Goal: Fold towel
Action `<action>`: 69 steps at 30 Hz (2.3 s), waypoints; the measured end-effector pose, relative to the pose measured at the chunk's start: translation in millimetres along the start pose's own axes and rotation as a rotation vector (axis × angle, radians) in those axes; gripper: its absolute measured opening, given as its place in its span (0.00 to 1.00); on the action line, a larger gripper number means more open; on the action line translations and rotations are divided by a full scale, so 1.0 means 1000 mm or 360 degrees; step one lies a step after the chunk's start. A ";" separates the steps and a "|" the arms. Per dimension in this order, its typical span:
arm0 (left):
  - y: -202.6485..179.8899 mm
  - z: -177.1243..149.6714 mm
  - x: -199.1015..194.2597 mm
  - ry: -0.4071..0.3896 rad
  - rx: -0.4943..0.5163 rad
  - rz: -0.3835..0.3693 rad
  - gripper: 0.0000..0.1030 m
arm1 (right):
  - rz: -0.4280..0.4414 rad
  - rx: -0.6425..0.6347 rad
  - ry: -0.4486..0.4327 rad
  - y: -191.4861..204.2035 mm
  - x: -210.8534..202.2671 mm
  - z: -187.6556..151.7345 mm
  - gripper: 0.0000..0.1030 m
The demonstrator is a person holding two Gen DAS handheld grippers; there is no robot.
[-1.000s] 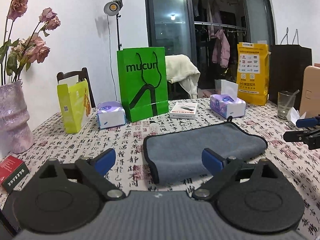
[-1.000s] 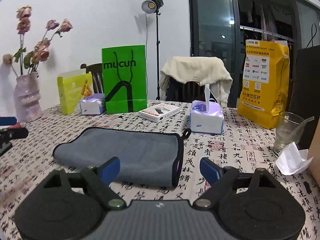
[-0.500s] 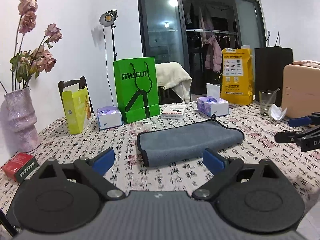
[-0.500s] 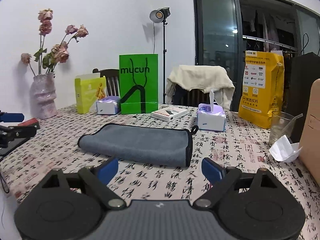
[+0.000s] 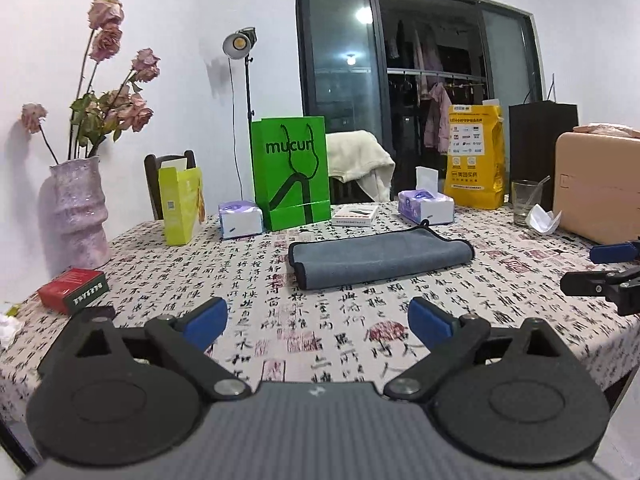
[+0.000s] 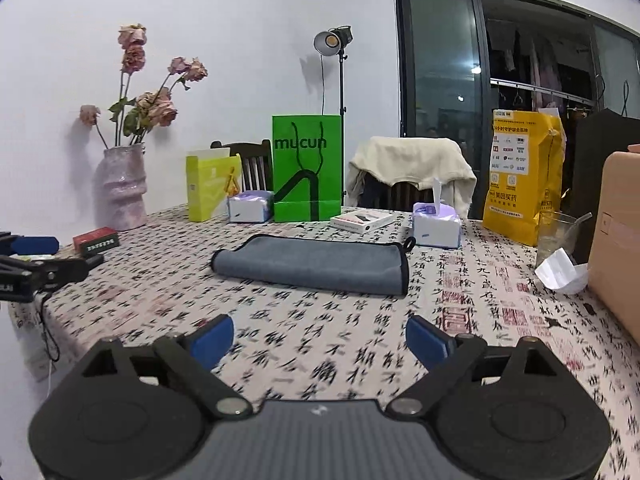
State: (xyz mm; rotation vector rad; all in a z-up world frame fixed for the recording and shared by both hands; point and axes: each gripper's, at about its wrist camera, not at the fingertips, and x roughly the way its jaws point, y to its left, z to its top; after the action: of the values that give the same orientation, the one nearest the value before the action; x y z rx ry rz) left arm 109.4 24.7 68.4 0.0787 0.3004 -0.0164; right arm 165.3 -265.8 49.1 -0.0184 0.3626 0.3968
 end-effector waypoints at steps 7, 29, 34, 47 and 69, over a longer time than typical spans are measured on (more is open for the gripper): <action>-0.010 -0.026 -0.036 -0.0075 0.0091 -0.0062 0.99 | -0.0035 0.0014 -0.0074 0.029 -0.043 -0.027 0.93; -0.009 -0.080 -0.085 0.0024 -0.0121 -0.0087 0.99 | -0.0065 0.0050 -0.0108 0.077 -0.127 -0.090 0.98; -0.013 -0.080 -0.088 0.0007 -0.0092 -0.0097 0.99 | -0.0069 0.0131 -0.0097 0.076 -0.126 -0.095 0.98; -0.015 -0.080 -0.086 0.0004 -0.0080 -0.0100 0.99 | -0.0076 0.0129 -0.0094 0.077 -0.123 -0.096 0.98; -0.016 -0.079 -0.085 0.0003 -0.0076 -0.0102 1.00 | -0.0073 0.0148 -0.0083 0.076 -0.121 -0.097 0.98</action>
State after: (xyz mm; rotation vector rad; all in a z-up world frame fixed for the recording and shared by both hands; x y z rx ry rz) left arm 4.2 15.2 16.8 0.0218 0.3050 -0.0729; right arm -0.9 -249.9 4.8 0.0741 0.3283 0.3338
